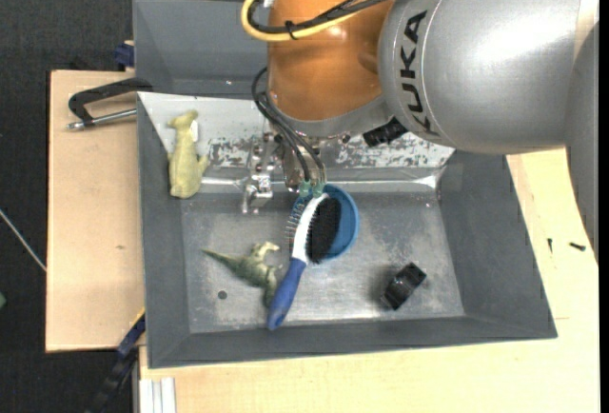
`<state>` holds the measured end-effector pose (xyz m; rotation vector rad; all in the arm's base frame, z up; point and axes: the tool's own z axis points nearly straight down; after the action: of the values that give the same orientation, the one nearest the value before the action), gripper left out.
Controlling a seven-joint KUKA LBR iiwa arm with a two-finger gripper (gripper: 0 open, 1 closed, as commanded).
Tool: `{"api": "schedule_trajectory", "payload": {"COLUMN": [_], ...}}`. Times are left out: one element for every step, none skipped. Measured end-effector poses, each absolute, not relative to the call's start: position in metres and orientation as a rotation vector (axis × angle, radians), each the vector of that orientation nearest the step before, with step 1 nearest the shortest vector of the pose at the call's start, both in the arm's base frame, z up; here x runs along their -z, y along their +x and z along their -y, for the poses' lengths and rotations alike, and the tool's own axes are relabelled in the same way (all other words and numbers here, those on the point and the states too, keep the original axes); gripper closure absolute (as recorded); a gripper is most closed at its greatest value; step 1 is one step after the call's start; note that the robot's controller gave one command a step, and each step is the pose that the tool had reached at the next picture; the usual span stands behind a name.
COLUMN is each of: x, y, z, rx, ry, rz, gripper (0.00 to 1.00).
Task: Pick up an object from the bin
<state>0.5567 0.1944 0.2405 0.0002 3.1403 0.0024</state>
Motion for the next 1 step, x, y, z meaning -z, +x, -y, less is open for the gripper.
{"api": "schedule_trajectory", "payload": {"x": [-0.1616], "y": [0.5453], "z": [-0.1816], "rx": [0.003], "ry": [0.004], "rz": [-3.15], "gripper": [1.0]}}
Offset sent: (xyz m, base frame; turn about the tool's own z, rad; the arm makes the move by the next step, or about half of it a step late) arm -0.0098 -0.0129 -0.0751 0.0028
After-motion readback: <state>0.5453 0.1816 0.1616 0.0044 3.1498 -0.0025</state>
